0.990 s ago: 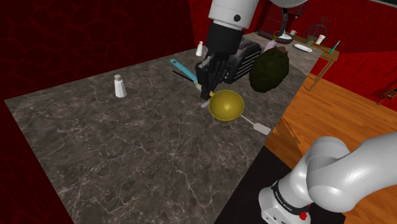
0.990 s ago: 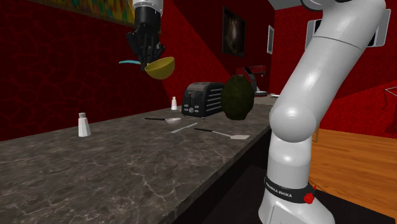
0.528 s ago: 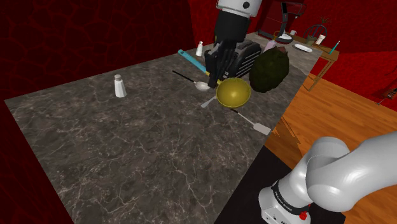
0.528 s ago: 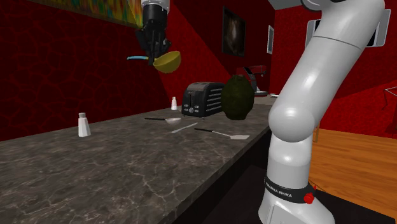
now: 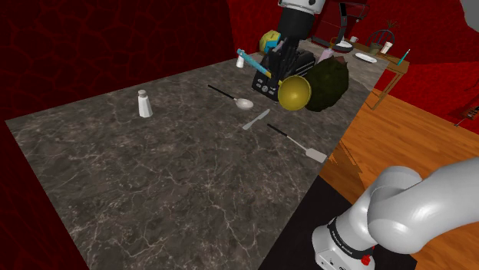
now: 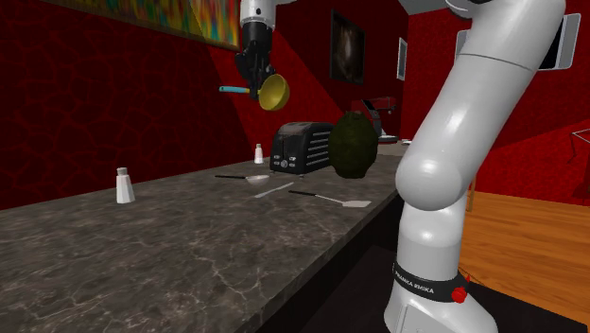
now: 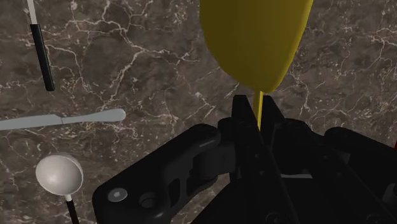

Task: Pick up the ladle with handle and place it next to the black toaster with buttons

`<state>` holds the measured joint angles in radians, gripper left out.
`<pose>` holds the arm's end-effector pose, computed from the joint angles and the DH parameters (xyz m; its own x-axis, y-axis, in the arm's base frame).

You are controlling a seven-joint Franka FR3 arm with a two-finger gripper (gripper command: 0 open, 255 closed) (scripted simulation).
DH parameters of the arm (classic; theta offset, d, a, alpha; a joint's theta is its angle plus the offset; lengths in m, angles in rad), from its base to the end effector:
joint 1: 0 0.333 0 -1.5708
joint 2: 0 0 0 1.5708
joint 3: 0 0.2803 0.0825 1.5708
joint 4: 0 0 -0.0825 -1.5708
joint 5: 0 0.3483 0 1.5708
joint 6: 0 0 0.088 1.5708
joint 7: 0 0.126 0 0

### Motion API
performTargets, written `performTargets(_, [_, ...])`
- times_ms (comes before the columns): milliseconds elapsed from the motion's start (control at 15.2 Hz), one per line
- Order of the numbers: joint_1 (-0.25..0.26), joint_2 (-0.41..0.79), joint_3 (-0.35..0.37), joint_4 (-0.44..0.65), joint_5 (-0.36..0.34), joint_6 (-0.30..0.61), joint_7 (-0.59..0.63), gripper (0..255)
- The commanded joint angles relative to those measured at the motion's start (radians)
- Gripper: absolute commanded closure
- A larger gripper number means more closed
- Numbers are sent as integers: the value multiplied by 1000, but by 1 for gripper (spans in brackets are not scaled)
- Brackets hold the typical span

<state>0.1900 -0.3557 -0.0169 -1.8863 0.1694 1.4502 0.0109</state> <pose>0.3922 0.0907 0.5903 0.9799 0.1826 -0.0804 0.1666 -0.9707 -0.1734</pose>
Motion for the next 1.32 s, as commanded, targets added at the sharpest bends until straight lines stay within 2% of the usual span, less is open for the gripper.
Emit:
performTargets(0, [-16,12,-32,8,-15,-5,-49,255])
performTargets(660, [-100,169,-194,178,-63,-52,-293,255])
performTargets(1254, [-199,409,-324,455,-38,-126,-518,255])
